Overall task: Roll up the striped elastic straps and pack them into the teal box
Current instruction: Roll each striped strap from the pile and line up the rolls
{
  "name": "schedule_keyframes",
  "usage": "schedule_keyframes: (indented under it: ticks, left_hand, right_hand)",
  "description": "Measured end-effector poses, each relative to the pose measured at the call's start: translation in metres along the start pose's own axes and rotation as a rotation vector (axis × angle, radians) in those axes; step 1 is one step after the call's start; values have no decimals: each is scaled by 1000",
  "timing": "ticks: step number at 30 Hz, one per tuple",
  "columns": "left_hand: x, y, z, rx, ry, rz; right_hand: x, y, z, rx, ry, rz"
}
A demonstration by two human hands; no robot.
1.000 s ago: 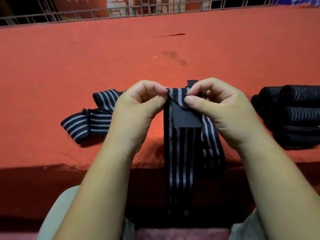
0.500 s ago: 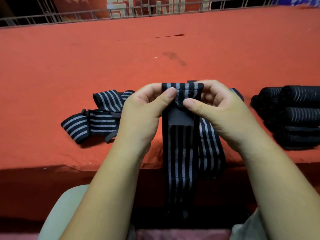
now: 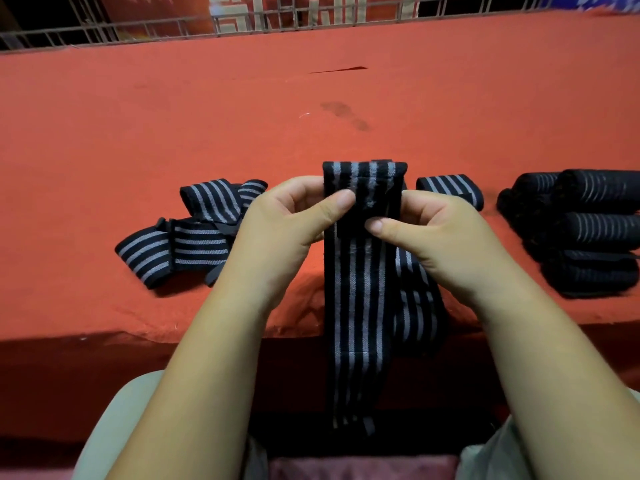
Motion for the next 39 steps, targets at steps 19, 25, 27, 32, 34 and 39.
schedule_keyframes:
  ticks: [19, 25, 27, 32, 34, 39]
  left_hand:
    - [16, -1, 3, 77, -37, 84]
    - [16, -8, 7, -59, 0, 5]
    - [17, -12, 12, -119, 5, -34]
    - [15, -20, 20, -175, 52, -109]
    - [14, -22, 19, -150, 65, -126]
    - [16, -27, 24, -107, 8, -111]
  right_hand:
    - [-10, -1, 3, -113, 47, -42]
    - [-11, -9, 2, -134, 65, -24]
    - [-21, -12, 1, -118, 97, -77]
    - [-36, -15, 0, -117, 202, -144]
    - [-37, -14, 0, -126, 106, -159]
    - [-41, -13, -3, -98, -142, -194]
Point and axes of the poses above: each hand's wrist, its own y-axis away from the middle knuckle, its own z-axis out of the back of the hand, x = y × z, the point moved 9 cm from there along -y, towards the middle knuckle, and after that the axes turned 2 degrees about x, right-handed, at the moved point
